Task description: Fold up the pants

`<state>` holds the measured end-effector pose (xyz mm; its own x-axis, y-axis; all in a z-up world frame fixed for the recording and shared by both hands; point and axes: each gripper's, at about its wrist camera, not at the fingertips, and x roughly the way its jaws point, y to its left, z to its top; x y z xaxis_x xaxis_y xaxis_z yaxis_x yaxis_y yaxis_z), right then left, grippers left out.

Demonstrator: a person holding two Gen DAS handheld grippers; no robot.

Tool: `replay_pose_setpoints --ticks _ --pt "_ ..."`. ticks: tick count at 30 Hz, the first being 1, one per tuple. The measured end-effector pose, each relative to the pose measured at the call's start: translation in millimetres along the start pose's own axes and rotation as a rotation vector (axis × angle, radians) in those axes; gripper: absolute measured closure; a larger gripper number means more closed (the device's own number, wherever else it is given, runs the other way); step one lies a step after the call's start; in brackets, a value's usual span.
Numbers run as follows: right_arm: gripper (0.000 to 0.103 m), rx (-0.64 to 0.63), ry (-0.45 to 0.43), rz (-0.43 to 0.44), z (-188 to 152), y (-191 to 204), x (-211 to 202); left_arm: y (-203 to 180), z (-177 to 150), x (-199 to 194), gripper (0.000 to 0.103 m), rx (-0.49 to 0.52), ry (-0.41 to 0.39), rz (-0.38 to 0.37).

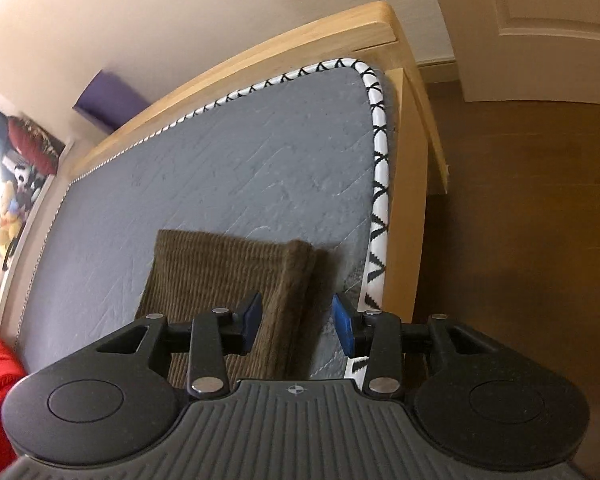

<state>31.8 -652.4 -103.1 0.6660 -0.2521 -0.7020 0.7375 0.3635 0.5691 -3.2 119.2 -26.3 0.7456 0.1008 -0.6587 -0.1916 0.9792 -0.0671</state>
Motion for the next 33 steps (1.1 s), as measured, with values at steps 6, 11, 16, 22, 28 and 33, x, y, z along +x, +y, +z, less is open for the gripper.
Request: replay_pose_setpoints --ticks 6,11,16,22,28,33 --pt "0.061 0.108 0.067 0.032 -4.1 -6.9 25.3 -36.2 -15.5 -5.9 0.060 0.122 0.029 -0.271" --pt "0.061 0.060 0.091 0.021 -4.2 6.5 40.8 -60.4 -39.9 20.2 0.052 0.250 0.224 -0.326" --pt "0.062 0.106 0.100 -0.011 -3.9 -0.1 52.6 -70.3 -41.1 22.8 0.049 0.287 0.203 -0.304" --pt "0.089 0.062 0.068 -0.022 -0.6 8.0 54.6 -63.6 -41.8 28.3 0.049 0.282 0.202 -0.306" --pt "0.094 -0.190 -0.124 0.098 -17.4 74.0 2.1 -64.0 -39.0 30.7 0.048 0.275 0.208 -0.309" --pt "0.094 -0.654 -0.294 0.385 -110.0 177.2 -95.0 -60.0 -34.3 30.9 0.048 0.258 0.214 -0.320"
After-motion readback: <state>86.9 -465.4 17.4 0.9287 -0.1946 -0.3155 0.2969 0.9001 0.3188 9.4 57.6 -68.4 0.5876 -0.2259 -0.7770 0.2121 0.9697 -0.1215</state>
